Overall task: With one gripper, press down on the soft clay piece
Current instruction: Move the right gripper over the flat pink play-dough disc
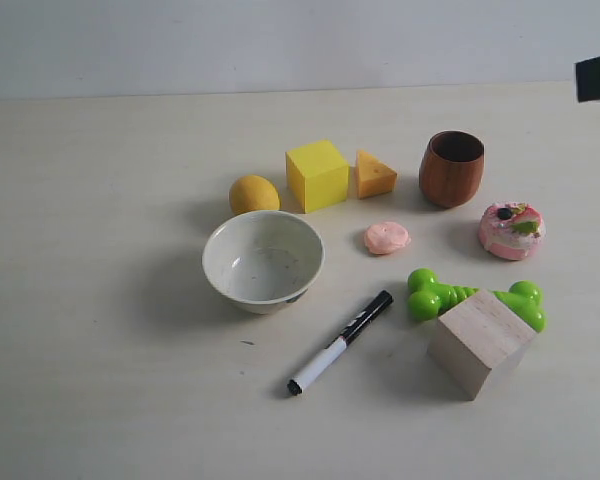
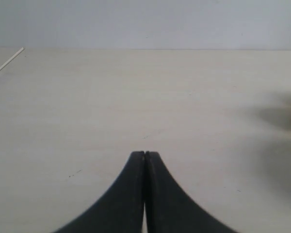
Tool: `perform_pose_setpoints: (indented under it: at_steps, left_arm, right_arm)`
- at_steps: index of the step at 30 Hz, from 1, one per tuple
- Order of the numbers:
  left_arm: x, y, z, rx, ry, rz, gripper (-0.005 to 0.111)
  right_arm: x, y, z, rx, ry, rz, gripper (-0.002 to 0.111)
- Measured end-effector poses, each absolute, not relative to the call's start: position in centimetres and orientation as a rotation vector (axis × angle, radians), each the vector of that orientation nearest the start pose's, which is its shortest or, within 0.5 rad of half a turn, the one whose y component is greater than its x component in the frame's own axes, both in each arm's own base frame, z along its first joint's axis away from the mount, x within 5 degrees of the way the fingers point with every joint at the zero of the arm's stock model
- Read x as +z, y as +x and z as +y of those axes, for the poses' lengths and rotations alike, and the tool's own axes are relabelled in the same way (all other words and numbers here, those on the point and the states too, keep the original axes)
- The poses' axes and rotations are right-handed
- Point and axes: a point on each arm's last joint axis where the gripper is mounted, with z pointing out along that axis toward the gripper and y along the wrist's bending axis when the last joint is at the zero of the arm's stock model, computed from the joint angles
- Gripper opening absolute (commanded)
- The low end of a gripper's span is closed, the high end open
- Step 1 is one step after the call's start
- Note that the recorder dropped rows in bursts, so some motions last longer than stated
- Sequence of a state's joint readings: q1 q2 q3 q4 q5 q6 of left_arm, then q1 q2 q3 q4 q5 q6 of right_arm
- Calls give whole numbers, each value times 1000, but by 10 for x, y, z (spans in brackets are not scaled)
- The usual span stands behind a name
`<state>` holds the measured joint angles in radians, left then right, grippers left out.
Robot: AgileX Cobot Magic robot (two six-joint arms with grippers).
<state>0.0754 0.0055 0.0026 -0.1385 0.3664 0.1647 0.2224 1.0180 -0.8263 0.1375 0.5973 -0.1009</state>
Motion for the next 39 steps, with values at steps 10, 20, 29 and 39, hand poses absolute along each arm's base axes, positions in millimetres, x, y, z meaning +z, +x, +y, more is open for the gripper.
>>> perform_pose_setpoints:
  at_steps: [10, 20, 29, 39]
  left_arm:
    - [179, 53, 0, 31, -3, 1855, 0]
    - [179, 53, 0, 31, -3, 1855, 0]
    - [179, 53, 0, 31, -3, 1855, 0]
    - [179, 53, 0, 31, -3, 1855, 0]
  right_arm:
    - [315, 211, 63, 387, -151, 2268, 0]
    - [331, 222, 63, 458, -10, 2063, 0]
    - [332, 251, 80, 489, -122, 2250, 0]
    - [295, 300, 123, 345, -240, 2598, 0]
